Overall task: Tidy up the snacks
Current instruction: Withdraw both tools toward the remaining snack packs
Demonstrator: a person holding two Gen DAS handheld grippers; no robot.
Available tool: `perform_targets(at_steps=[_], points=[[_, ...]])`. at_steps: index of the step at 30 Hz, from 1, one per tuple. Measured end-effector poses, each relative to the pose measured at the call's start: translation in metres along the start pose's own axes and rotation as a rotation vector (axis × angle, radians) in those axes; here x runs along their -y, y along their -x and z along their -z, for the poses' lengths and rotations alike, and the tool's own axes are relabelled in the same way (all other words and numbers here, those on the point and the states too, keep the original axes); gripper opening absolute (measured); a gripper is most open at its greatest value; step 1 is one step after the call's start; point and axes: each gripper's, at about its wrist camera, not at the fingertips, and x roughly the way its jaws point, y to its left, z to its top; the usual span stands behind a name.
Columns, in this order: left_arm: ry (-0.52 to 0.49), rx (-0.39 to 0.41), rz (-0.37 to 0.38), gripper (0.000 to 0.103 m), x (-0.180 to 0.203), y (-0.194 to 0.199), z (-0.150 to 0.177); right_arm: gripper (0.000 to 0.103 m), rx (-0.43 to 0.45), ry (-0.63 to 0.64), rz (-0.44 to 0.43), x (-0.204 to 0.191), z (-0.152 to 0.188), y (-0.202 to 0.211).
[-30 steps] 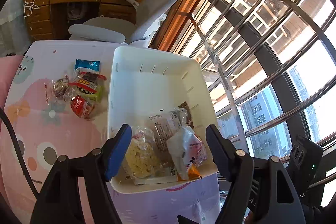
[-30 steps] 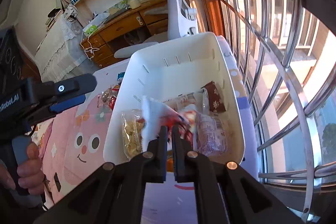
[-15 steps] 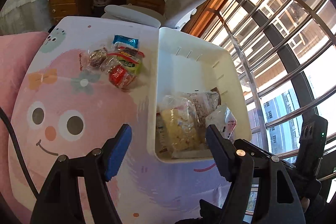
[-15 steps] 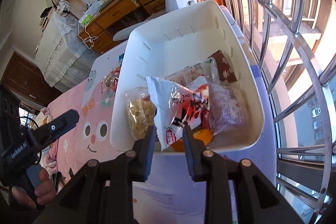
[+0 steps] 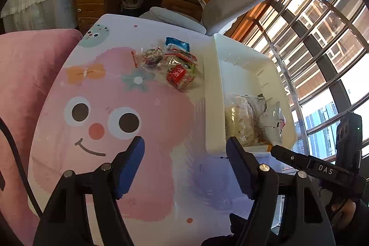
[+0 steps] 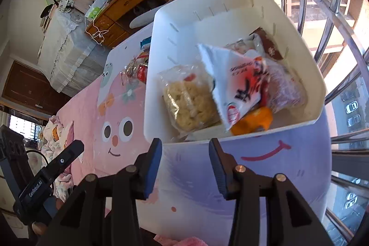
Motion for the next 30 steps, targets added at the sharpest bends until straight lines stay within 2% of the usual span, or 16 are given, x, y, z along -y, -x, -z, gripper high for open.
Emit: perform_targets(at_steps=[3,13,25,30], points=[[-0.017,0.004,0.007,0.072,-0.016,0.010,0.000,0.045,-0.002,-0.019,0.001,-0.014,0.007,-0.004],[-0.126,-0.001,0.044,0.072,-0.061,0.038,-0.012,0.061,0.055,-0.096,0.013,-0.065,0.032,-0.015],[-0.245,-0.043,0.101,0.072,-0.113,0.048,-0.040,0.070,0.130,-0.203,0.058,-0.123,0.063,-0.041],[-0.290,-0.058,0.107,0.072,-0.126,0.044,-0.057,0.072,0.161,-0.210,0.092,-0.143,0.068,-0.051]])
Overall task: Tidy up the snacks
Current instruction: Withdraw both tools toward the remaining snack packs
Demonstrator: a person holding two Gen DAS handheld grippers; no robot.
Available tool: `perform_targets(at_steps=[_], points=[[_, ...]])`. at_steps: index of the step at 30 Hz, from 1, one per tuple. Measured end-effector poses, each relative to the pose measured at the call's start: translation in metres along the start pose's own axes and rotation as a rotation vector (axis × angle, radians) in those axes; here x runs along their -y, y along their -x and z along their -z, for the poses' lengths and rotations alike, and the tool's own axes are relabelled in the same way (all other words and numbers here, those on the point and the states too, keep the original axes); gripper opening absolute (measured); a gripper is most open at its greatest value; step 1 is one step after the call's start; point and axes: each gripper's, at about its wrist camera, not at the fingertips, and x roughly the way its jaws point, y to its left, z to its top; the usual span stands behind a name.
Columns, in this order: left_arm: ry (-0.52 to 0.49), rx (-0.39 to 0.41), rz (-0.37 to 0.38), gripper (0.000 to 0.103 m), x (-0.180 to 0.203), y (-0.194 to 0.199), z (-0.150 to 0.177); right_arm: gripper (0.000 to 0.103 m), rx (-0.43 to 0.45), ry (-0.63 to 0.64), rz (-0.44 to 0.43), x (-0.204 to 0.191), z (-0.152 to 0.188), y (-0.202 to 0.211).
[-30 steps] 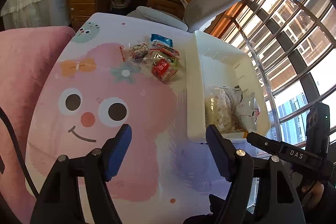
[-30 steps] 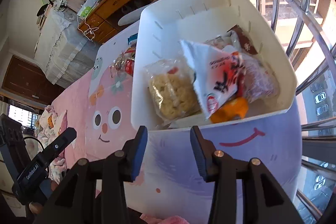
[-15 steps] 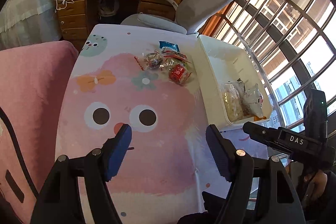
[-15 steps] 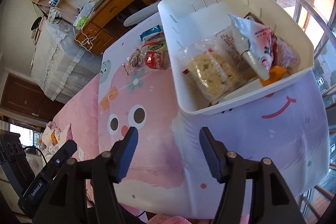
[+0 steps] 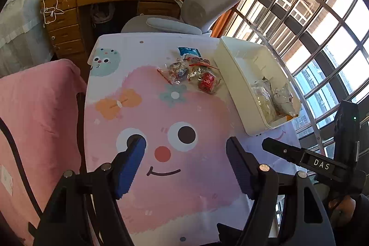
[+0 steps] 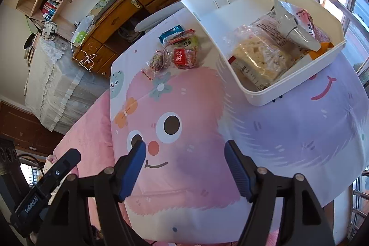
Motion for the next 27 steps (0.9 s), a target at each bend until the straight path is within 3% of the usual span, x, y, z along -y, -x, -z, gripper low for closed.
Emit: perform_targets(at_steps=[13,27], points=[[-0.033,-0.028,-0.021,0.078,-0.018,-0.026,-0.051,0.076,0.073,0.031,0.060,-0.036,-0.016,-0.024],[-0.114,-0.107,-0.073,0.079,-0.013,-0.107,-0.121,0.077,0.160,0.029,0.118,-0.040,-0.068,-0.084]])
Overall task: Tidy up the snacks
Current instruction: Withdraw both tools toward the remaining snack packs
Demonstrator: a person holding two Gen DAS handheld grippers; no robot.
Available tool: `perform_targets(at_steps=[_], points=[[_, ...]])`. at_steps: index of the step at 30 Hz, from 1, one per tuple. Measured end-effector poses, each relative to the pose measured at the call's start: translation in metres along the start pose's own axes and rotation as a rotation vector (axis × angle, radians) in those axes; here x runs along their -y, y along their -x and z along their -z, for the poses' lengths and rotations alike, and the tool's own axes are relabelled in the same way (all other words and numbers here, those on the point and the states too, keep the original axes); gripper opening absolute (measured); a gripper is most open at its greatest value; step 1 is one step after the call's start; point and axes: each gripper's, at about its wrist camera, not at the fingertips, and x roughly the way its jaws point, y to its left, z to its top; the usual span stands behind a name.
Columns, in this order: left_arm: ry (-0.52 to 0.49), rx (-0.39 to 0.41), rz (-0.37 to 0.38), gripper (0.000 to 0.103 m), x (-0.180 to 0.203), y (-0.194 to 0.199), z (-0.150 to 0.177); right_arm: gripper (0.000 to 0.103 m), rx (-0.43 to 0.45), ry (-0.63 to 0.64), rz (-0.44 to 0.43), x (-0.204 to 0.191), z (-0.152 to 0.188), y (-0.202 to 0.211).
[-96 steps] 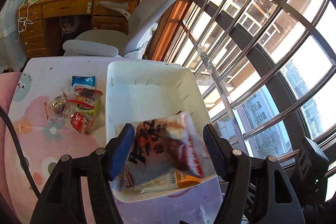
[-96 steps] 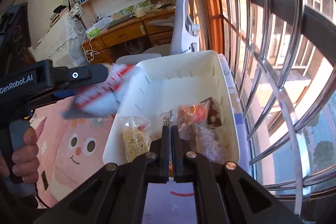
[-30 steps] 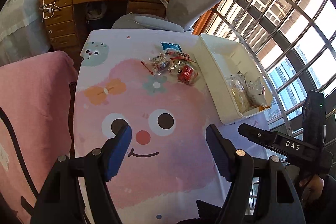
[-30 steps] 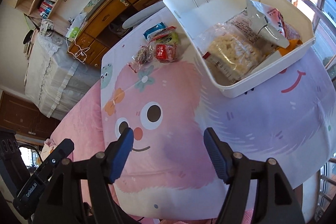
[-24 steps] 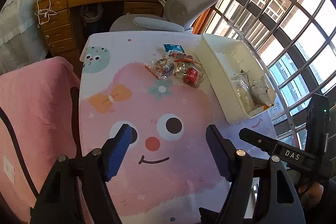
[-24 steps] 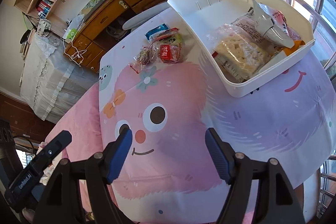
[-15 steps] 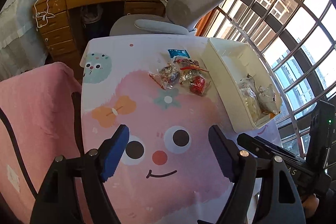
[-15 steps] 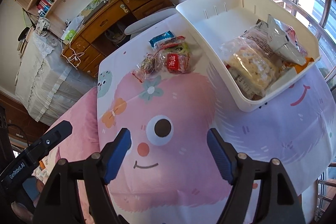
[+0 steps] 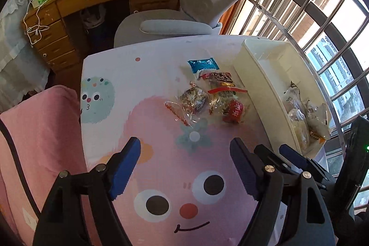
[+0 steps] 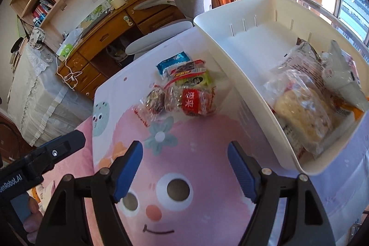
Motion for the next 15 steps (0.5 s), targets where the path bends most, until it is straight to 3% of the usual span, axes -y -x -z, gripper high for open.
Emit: perform_targets(at_steps=[7,15], points=[[-0.022,-0.035,-0.015,0.079,-0.005,-0.057,-0.036,0.077,0.030,0.031,0.045,-0.005,-0.011,-0.043],[-0.042,-0.086,-0.003,0.079,-0.005,-0.110,-0.055,0.077,0.055,0.027,0.111,-0.004,-0.015,-0.076]])
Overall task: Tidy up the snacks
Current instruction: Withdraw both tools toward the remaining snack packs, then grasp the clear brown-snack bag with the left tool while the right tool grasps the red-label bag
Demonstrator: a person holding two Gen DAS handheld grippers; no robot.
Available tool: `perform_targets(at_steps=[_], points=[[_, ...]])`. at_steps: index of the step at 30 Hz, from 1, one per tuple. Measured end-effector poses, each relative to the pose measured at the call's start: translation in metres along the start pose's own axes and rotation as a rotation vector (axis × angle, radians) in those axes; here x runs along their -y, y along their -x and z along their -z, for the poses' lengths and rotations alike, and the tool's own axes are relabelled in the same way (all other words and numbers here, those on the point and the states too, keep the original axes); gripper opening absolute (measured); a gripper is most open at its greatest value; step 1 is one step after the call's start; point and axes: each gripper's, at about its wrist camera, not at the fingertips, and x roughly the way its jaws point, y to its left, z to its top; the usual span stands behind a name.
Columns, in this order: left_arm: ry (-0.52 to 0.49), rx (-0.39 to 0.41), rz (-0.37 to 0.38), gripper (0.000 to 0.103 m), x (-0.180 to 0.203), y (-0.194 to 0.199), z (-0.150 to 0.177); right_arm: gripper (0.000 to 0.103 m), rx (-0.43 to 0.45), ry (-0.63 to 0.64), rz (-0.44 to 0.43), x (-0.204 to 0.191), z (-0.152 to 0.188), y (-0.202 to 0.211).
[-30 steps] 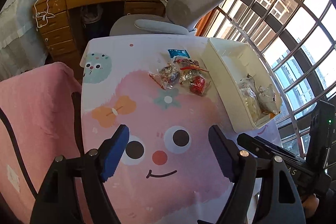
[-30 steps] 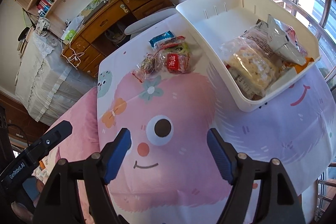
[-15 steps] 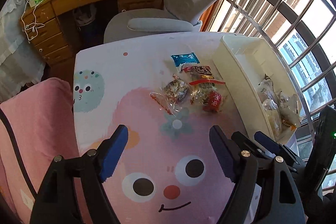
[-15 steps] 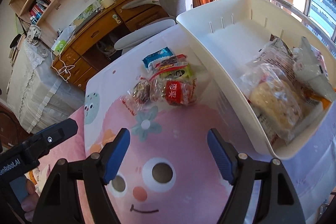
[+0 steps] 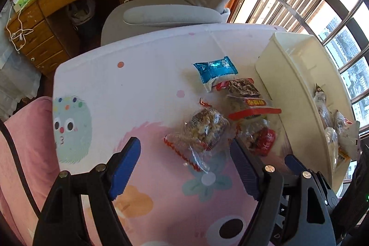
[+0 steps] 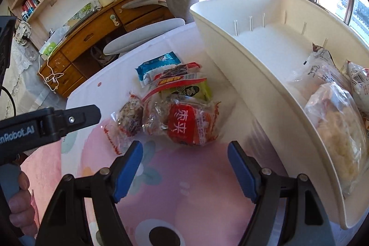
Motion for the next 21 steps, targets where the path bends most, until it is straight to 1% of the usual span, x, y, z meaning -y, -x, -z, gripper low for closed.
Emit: perform_targets(at_steps=[4,9,17,21], points=[[-0.005,-0.024,0.011,0.079,0.001,-0.022,-0.005,0.077,-0.002,-0.012,0.024,0.002,0.001,-0.011],[-0.017,-0.043,0.019,0.079,0.003,-0.040,-0.010,0.077,0.008,0.027,0.052,0.001,0.003,-0.022],[-0.026,-0.075,0.033,0.079,0.008,-0.063,-0.015,0.077,0.028,0.082,0.049,-0.002,0.005,-0.029],[-0.027,-0.079,0.043,0.079,0.010,-0.071,-0.016,0.077,0.038,0.089,0.047,-0.002,0.005,-0.032]])
